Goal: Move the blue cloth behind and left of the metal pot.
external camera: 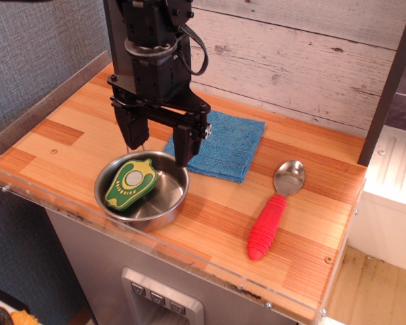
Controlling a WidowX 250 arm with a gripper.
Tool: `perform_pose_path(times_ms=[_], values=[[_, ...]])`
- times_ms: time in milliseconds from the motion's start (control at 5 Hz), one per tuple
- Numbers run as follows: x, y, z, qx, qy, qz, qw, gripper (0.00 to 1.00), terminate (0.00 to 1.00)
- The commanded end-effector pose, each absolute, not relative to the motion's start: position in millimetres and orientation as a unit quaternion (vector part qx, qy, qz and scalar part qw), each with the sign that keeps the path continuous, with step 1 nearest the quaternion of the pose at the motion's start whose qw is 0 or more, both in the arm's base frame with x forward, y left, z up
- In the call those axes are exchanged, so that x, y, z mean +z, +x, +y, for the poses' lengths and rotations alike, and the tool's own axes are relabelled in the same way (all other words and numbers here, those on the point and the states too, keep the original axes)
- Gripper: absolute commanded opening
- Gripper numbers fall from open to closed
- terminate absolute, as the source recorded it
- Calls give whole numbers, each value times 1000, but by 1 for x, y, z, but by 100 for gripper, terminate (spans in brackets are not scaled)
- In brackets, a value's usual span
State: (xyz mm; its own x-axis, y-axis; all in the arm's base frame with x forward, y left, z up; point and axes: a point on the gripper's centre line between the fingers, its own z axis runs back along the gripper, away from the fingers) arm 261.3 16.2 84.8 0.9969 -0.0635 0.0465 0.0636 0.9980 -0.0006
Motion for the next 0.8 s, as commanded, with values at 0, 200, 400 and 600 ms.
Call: perform_pose_path(times_ms=[0,200,400,600], values=[[85,261,16,-32,-1,-23,999,100,0],[77,282,15,-25,-3,-26,999,100,0],[73,303,16,-15,-9,-33,999,100,0],[69,326,18,-6,-10,-42,999,100,0]])
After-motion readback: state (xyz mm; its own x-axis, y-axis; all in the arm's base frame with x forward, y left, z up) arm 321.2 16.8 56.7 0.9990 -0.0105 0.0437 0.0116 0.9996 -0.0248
